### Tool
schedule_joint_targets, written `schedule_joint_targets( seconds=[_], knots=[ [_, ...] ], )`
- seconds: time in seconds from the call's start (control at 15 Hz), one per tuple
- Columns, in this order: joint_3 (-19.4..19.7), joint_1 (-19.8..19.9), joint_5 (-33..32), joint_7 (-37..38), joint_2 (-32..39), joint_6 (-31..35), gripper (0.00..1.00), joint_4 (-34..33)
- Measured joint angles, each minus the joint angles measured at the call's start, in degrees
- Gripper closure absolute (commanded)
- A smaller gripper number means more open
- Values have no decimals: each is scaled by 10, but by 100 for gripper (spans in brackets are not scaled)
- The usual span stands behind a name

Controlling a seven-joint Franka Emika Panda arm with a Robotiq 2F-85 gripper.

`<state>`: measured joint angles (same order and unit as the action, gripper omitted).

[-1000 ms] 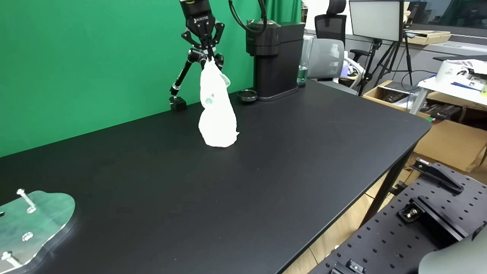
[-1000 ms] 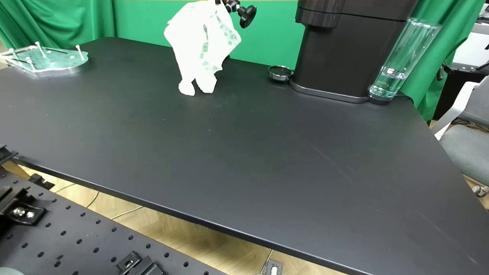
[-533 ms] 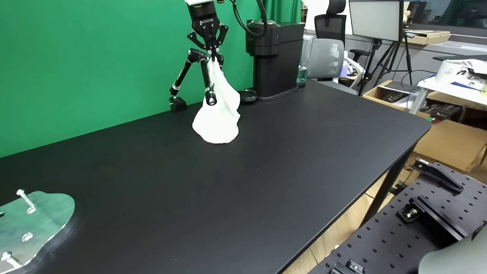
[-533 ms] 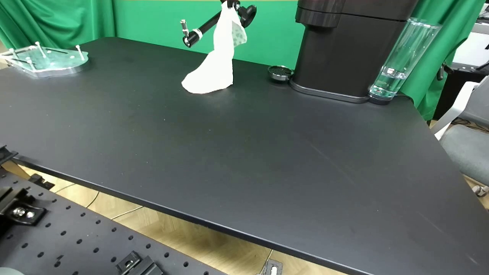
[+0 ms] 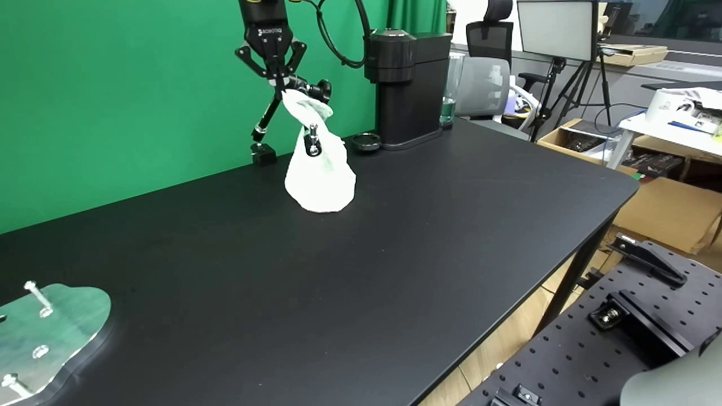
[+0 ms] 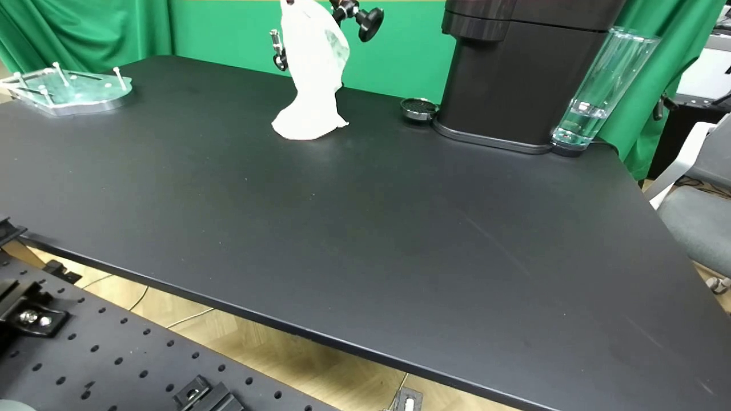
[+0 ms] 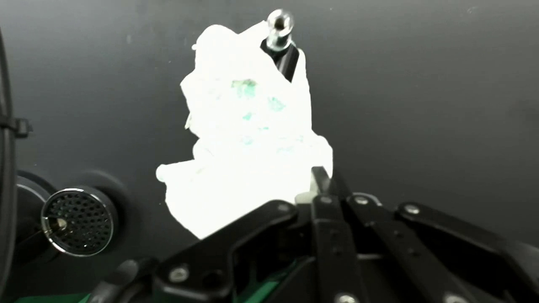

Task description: Hang the white cloth on the black extended arm-like object

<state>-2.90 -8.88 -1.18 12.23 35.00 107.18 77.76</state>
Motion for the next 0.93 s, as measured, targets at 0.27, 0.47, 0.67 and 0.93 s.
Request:
schedule_joint_targets(
  seconds=[0.27,0.47,0.67,0.93],
  knots=[
    [-14,-18,7,1,-76,41,100,112],
    [-21,-25,9,2,-136,72,100,202],
    [-28,-26,9,2,-183,103,100,293],
    [-30,-25,10,1,-204,123,100,364]
  ],
)
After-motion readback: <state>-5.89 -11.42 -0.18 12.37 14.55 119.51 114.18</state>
